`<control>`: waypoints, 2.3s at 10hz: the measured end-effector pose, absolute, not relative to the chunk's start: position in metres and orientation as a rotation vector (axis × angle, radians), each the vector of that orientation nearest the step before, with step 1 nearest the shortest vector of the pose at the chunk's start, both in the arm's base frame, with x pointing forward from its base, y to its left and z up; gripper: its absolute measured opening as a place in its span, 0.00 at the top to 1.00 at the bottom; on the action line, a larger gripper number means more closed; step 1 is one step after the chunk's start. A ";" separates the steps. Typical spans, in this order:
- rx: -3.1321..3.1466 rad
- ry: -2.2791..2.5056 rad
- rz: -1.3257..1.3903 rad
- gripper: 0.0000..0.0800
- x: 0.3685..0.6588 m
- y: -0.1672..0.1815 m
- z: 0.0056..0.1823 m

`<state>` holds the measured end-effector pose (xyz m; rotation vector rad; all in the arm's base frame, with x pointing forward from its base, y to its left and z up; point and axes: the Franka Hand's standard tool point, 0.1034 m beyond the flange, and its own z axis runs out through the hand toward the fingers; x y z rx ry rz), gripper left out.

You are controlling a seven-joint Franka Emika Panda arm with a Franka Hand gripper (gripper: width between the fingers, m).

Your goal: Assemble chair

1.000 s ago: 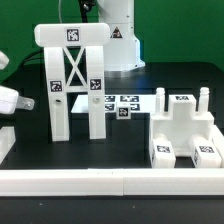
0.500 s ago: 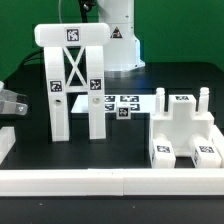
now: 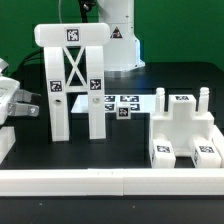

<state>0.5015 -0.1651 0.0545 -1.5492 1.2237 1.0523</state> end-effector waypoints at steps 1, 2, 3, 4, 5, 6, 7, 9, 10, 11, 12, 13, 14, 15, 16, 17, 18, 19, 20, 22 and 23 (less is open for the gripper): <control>-1.546 1.224 1.061 0.19 0.501 -0.162 0.054; -1.545 1.220 1.064 0.19 0.502 -0.160 0.054; -1.540 1.223 1.072 0.19 0.503 -0.157 0.054; -1.537 1.222 1.079 0.19 0.504 -0.154 0.055; -1.533 1.220 1.089 0.19 0.506 -0.149 0.055; -1.533 1.211 1.094 0.19 0.508 -0.144 0.056; -1.534 1.205 1.097 0.19 0.509 -0.140 0.056; -1.532 1.198 1.104 0.19 0.509 -0.136 0.055; -1.531 1.198 1.104 0.19 0.509 -0.137 0.055; -1.531 1.199 1.103 0.33 0.509 -0.137 0.055; -1.530 1.199 1.103 0.33 0.509 -0.137 0.054; -1.530 1.199 1.103 0.60 0.508 -0.137 0.054; -1.529 1.199 1.103 0.64 0.508 -0.138 0.054; -1.529 1.199 1.103 0.64 0.508 -0.138 0.054; -1.529 1.200 1.103 0.64 0.508 -0.138 0.054; -1.532 1.194 1.098 0.64 0.509 -0.138 0.055; -1.551 1.176 1.068 0.64 0.511 -0.143 0.063; -1.574 1.152 1.026 0.64 0.514 -0.149 0.079; -1.589 1.131 0.990 0.64 0.516 -0.155 0.094; -1.737 1.097 0.850 0.64 0.527 -0.161 0.127; -1.834 1.109 0.743 0.64 0.531 -0.162 0.140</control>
Offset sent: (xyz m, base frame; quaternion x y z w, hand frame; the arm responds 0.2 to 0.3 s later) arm 0.0101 0.0176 0.0063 0.0017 -0.0101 0.0242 0.9997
